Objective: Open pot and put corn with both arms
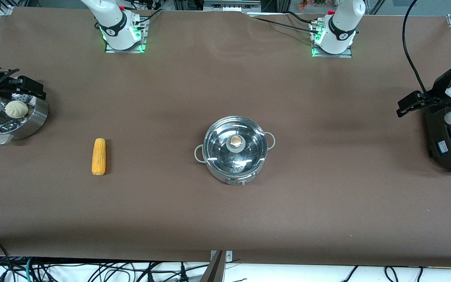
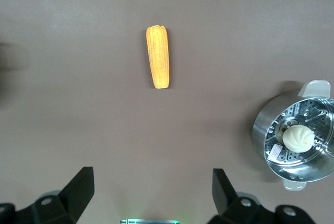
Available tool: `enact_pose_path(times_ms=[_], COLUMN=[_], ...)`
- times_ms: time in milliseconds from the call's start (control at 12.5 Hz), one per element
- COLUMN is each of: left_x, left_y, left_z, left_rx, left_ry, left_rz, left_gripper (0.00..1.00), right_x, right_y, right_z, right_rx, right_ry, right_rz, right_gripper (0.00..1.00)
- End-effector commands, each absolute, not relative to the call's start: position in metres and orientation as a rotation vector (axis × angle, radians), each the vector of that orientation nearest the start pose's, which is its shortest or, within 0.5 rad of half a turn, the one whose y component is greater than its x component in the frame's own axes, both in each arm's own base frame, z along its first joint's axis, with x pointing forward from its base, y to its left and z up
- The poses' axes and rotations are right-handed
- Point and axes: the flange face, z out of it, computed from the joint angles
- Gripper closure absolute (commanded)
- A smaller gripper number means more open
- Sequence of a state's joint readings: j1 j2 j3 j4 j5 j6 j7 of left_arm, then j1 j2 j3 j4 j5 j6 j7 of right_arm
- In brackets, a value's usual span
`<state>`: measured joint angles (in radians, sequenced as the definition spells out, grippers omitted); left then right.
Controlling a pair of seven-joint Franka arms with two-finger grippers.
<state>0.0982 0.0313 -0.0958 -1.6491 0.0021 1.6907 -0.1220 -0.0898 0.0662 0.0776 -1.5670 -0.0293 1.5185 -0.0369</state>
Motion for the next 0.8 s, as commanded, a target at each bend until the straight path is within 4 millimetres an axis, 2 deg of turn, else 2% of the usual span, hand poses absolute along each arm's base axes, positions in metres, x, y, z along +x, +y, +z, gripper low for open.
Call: enact_pose_path(times_ms=[0, 718], left_x=[0.5663, 0.5661], left_y=[0.0037, 0.0028], left_z=[0.5833, 0.5831], left_rx=[-3.120, -3.120], left_ry=[-0.183, -0.179], left_rz=[-0.040, -0.038], left_gripper=[0.00, 0.00], right_x=[0.5701, 0.5710], right_y=[-0.0132, -0.0173], right_z=[0.5913, 0.5920], right_rx=[-3.159, -3.158], right_ry=[-0.022, -0.005], right_rz=[0.170, 0.156], right_gripper=[0.00, 0.00])
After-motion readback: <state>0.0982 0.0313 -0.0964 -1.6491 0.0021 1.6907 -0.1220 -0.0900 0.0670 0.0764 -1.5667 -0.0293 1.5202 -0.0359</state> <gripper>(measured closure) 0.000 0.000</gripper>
